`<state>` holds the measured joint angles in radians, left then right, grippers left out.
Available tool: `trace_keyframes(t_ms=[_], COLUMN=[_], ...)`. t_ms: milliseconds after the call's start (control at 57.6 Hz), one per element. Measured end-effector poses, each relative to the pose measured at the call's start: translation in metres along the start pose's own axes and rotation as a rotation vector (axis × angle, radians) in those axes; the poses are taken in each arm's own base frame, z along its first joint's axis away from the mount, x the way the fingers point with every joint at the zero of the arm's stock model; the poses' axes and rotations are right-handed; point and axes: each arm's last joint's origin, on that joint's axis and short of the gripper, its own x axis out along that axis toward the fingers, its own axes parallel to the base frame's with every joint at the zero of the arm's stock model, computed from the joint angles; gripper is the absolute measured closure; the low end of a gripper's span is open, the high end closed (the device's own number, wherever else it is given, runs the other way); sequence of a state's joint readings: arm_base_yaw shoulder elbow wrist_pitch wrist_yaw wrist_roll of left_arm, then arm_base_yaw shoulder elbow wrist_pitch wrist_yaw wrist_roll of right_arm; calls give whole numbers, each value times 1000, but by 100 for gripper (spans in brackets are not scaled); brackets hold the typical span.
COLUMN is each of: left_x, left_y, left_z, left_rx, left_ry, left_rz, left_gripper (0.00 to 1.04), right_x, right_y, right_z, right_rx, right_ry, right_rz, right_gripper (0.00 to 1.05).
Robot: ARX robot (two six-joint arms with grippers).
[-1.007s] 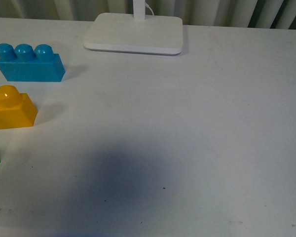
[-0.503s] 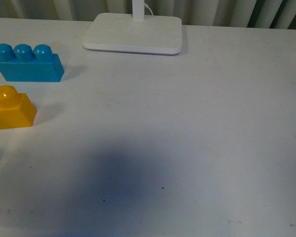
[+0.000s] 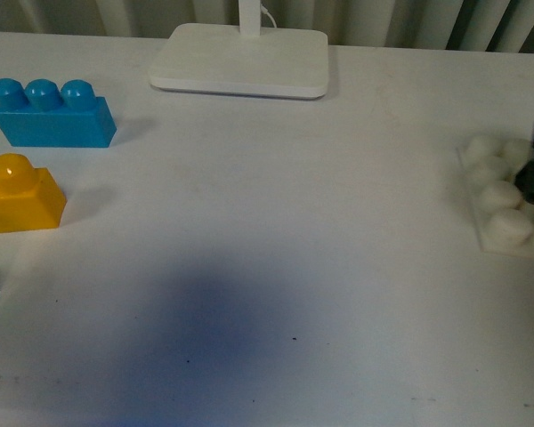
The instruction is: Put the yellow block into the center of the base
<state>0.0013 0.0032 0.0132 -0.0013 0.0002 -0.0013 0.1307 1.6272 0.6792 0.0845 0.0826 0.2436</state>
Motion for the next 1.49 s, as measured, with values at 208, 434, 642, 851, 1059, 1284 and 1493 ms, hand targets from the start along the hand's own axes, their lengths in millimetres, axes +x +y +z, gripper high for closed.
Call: trace_keyframes(t_ms=[208,434,642,851,1059,1284,1493], left_x=[0,0,0,0,0,0,0], left_y=[0,0,0,0,0,0,0], left_z=[0,0,0,0,0,0,0], left_rx=[0,0,0,0,0,0,0], left_ry=[0,0,0,0,0,0,0], left_rz=[0,0,0,0,0,0,0], left_gripper=[6,6,6,6,6,6,6], right_x=[5,3,-2,-8,-7,-3,3], right_y=[55,106,133,156,172,182,185], right_z=[-9,-21,-28,-35,-36,-35,-36], right_rx=[-6,17,30,28,52,49,25], right_ry=[-4,5,9,18,12,11,31], right_rz=[19,34,45,77,72,73,106], right_gripper=[8,8,8,8,8,8,8])
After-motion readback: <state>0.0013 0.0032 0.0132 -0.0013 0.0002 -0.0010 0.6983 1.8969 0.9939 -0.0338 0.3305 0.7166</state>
